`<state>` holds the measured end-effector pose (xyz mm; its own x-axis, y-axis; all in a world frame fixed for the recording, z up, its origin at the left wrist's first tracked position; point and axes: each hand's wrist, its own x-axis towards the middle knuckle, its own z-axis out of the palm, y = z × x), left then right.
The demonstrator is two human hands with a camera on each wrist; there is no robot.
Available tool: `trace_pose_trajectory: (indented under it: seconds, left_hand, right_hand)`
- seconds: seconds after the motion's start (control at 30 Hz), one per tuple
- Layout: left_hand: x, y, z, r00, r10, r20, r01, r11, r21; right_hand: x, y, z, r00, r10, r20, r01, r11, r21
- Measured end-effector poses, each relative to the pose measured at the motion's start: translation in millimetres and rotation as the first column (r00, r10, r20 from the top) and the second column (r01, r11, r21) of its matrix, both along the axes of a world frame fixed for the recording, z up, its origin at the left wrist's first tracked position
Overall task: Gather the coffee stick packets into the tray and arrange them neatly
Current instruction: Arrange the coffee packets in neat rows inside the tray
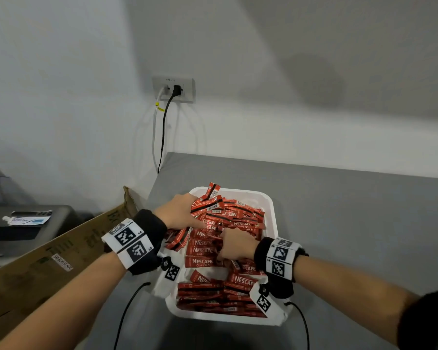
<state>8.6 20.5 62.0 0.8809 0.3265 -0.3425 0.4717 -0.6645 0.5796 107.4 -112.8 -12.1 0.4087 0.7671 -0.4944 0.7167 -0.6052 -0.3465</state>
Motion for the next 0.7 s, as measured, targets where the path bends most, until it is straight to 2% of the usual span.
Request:
trace_pose_trajectory:
  seconds: [0.17, 0.7]
  left_hand:
    - [0, -1, -2, 1.0, -0.014, -0.007, 0.014, 1.0, -0.006]
    - [4, 3, -14, 0.999, -0.006, -0.046, 0.004, 1.0, -0.026]
  right_hand:
    - [2, -2, -3, 0.999, 0.0, 0.046, 0.0, 1.0, -0.01]
    - [8, -5, -12, 0.996, -0.087, 0.011, 0.087, 0.995, 0.048]
